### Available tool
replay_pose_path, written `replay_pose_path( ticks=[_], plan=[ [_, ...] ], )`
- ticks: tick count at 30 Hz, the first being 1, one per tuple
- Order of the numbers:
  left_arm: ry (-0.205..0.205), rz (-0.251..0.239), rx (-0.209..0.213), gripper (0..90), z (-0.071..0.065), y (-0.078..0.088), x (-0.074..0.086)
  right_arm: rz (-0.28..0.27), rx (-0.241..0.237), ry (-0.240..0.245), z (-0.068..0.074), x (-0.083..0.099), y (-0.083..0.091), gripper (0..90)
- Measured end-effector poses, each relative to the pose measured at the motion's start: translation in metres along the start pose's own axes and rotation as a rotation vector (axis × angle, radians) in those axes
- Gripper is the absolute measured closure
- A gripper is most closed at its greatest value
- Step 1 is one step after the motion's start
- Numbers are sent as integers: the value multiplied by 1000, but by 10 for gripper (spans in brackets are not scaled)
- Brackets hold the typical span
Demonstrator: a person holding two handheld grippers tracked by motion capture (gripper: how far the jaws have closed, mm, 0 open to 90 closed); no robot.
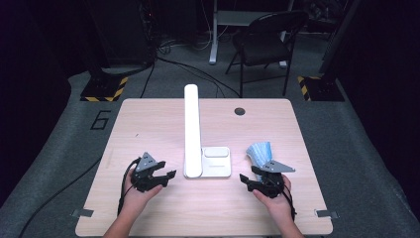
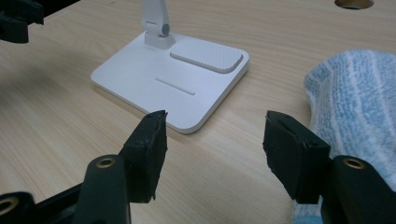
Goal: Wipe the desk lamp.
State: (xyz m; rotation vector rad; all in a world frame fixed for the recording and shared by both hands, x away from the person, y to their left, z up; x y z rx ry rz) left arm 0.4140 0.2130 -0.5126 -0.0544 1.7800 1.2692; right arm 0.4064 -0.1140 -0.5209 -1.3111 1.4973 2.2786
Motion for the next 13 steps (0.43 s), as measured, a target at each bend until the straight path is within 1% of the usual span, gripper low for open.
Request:
replay_pose_path(
  ticks=[1,3,4,5,6,7,8,9,11,12,13],
  plan=[
    [-6,2,2,412,0,1,1,-1,-2,-1,1,1,-2,397],
    [-2,-9,4,411,-1,2,5,4,5,12,1,4,-6,399],
    [-5,-10,1,411,0,2,7,5,13,9,1,5,-7,399],
    [-3,-11,4,411,0,1,9,4,21,18,1,6,-8,400],
    [-11,-1,5,411,1,0,12,4,23,27,2,8,-10,401],
    [-11,5,6,409,2,-1,14,6,28,31,2,9,-11,401],
    [-4,4,6,407,2,-2,16,8,20,31,3,10,-11,401],
    [-18,5,-3,405,4,-3,16,1,24,35,3,11,-13,401],
    [-6,16,9,392,5,-5,17,-5,29,46,4,12,-13,401],
    [-14,18,9,389,6,-6,17,-8,31,47,4,13,-13,401],
    [-5,19,10,387,7,-7,17,-15,34,54,4,13,-14,401]
  ],
)
Point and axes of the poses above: each handheld gripper's, and its own axes: y roughly backward along the jaws, x roughly out of its underside, z roughly to its left, the point moved 7 cm from there along -y, roughly forward along the jaws, and after that the axes turned 13 degrees about z, right-handed, at the moved point
